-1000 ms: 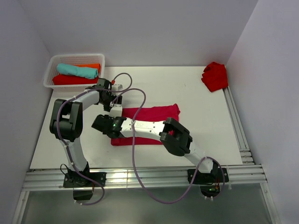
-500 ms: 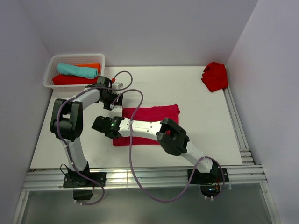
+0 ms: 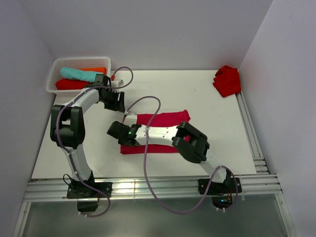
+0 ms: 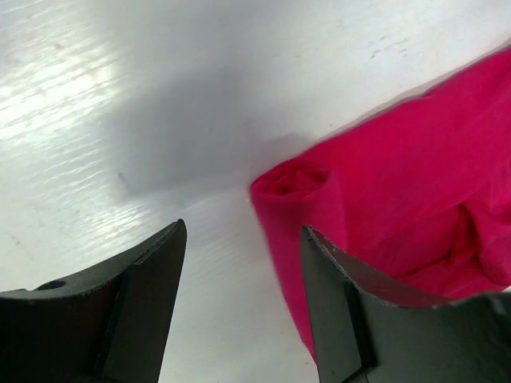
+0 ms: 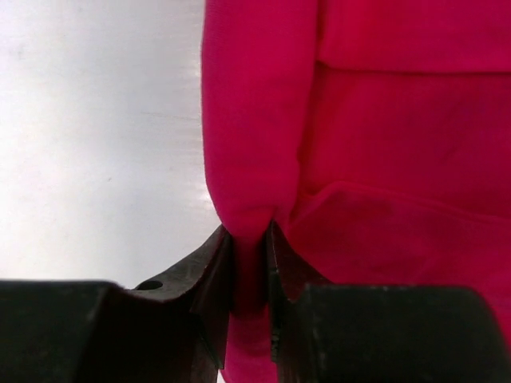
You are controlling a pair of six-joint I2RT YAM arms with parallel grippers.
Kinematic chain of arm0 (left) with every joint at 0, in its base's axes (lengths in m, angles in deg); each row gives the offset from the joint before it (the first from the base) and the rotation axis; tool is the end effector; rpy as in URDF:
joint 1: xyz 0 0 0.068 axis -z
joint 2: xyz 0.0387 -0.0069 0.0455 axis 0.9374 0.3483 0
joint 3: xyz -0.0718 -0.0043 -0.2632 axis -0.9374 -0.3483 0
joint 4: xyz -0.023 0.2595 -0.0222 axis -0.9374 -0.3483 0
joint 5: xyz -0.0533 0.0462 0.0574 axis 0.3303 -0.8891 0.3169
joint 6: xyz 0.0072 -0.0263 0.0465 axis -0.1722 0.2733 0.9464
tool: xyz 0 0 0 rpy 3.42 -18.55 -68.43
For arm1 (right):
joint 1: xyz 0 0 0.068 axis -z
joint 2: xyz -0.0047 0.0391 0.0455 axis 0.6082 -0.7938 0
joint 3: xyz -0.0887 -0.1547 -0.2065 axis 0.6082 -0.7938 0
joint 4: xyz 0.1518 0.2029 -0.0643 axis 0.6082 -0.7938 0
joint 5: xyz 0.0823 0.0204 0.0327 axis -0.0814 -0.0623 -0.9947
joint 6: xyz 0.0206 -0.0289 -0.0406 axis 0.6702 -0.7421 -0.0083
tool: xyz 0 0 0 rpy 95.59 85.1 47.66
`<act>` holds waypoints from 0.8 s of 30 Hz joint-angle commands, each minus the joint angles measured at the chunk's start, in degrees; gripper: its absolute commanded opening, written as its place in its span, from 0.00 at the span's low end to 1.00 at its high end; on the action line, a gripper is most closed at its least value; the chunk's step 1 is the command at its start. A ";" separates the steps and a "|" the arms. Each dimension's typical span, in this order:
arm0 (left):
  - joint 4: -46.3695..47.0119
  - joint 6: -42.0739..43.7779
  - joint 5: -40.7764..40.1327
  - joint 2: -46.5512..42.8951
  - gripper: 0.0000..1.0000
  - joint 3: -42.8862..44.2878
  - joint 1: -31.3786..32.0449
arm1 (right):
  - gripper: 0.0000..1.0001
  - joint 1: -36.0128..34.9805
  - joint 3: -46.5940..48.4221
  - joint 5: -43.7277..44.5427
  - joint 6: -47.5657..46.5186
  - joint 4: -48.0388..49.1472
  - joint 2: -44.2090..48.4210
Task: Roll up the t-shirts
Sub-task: Roll the tshirt
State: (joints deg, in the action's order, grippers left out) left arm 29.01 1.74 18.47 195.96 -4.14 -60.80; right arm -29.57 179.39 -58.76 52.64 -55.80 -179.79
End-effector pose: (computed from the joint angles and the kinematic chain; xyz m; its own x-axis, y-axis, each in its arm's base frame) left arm 0.3984 -0.0755 0.2003 -0.8606 0.1803 -0.4763 0.3576 0.8799 -0.3130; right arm 0.2008 0.4327 0.1611 -0.8175 0.1200 -0.5633 -0.0240 0.9701 0.2415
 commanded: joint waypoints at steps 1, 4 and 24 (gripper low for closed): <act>-1.97 2.05 2.52 -2.41 0.64 2.05 -1.70 | 0.16 1.72 -13.20 -9.52 -0.97 20.04 6.05; -2.76 3.19 3.22 -3.03 0.64 2.05 -3.54 | 0.16 3.65 -25.16 -19.18 -1.06 41.04 10.54; 1.45 4.07 9.55 -5.84 0.64 -8.32 -3.38 | 0.20 8.84 -46.93 -28.35 15.90 73.07 11.17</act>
State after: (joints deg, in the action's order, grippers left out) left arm 28.05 5.48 24.74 193.14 -10.89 -65.47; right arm -21.00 132.79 -88.57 65.99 19.15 -170.11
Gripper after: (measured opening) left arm 0.640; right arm 0.250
